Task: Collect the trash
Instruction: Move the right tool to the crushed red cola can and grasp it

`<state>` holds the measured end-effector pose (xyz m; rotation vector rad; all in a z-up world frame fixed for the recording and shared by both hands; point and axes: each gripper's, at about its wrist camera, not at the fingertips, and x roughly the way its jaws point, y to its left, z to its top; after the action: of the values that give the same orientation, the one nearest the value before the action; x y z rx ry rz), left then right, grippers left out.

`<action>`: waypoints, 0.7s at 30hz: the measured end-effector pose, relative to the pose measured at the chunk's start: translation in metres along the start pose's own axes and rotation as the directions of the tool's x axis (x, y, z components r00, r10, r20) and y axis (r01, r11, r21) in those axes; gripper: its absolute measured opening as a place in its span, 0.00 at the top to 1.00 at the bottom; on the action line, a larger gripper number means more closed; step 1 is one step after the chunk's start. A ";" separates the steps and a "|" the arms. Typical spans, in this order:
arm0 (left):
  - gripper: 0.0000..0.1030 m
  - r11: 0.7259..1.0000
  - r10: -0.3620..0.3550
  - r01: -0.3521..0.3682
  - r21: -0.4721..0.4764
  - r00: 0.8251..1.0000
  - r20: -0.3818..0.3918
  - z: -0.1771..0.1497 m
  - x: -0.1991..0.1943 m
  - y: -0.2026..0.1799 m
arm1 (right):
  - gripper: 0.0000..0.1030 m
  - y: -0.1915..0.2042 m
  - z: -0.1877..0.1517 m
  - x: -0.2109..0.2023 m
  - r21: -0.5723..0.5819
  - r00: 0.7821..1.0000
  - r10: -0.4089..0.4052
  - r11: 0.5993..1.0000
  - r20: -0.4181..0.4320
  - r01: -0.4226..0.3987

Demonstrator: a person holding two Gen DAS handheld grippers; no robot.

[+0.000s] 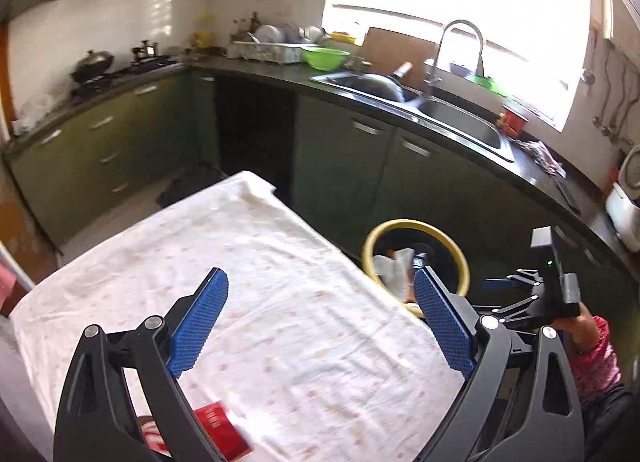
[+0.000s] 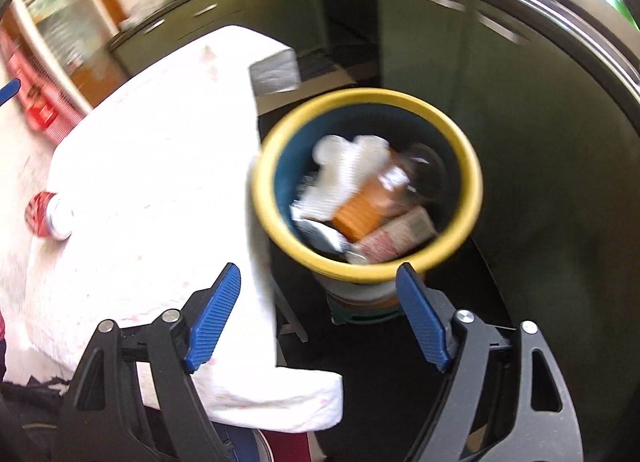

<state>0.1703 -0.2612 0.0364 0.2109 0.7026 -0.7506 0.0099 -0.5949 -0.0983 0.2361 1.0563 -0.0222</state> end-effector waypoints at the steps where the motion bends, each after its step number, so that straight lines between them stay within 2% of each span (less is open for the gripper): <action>1: 0.10 0.999 0.050 -0.049 -0.014 0.998 0.027 -0.011 -0.017 0.015 | 0.26 0.013 0.006 0.002 -0.040 1.000 0.007 0.999 -0.004 -0.008; 3: 0.07 0.985 0.163 -0.159 -0.061 0.984 0.071 -0.037 -0.047 0.046 | 0.26 0.039 0.016 0.008 -0.117 0.999 0.030 0.993 -0.020 -0.032; 6: 0.06 0.948 0.296 -0.285 -0.140 0.953 0.068 -0.079 -0.077 0.090 | 0.26 0.085 0.033 0.016 -0.240 0.995 0.084 0.966 -0.044 -0.092; 8: 0.06 0.926 0.339 -0.324 -0.191 0.940 0.048 -0.106 -0.090 0.114 | 0.26 0.121 0.042 0.018 -0.343 0.991 0.120 0.930 -0.058 -0.133; 10: 0.06 0.905 0.363 -0.345 -0.250 0.932 0.025 -0.132 -0.100 0.137 | 0.26 0.164 0.050 0.018 -0.465 0.987 0.146 0.871 -0.065 -0.159; 13: 0.06 0.869 0.390 -0.370 -0.328 0.921 -0.003 -0.173 -0.104 0.168 | 0.26 0.226 0.054 0.015 -0.641 0.979 0.189 0.743 -0.077 -0.193; 18: 0.06 0.814 0.417 -0.404 -0.418 0.907 -0.066 -0.225 -0.083 0.205 | 0.15 0.309 0.042 0.016 -0.852 0.965 0.245 0.482 -0.095 -0.206; 19: 0.06 0.810 0.415 -0.407 -0.422 0.906 -0.077 -0.230 -0.075 0.207 | 0.14 0.321 0.039 0.019 -0.879 0.963 0.250 0.429 -0.106 -0.208; 21: 0.06 0.806 0.415 -0.414 -0.422 0.905 -0.095 -0.237 -0.061 0.214 | 0.14 0.339 0.034 0.028 -0.915 0.963 0.242 0.350 -0.121 -0.203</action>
<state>0.1654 0.0252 -0.1164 -0.0483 0.7712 -0.1591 0.0972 -0.2688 -0.0455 -0.6805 0.8408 0.8306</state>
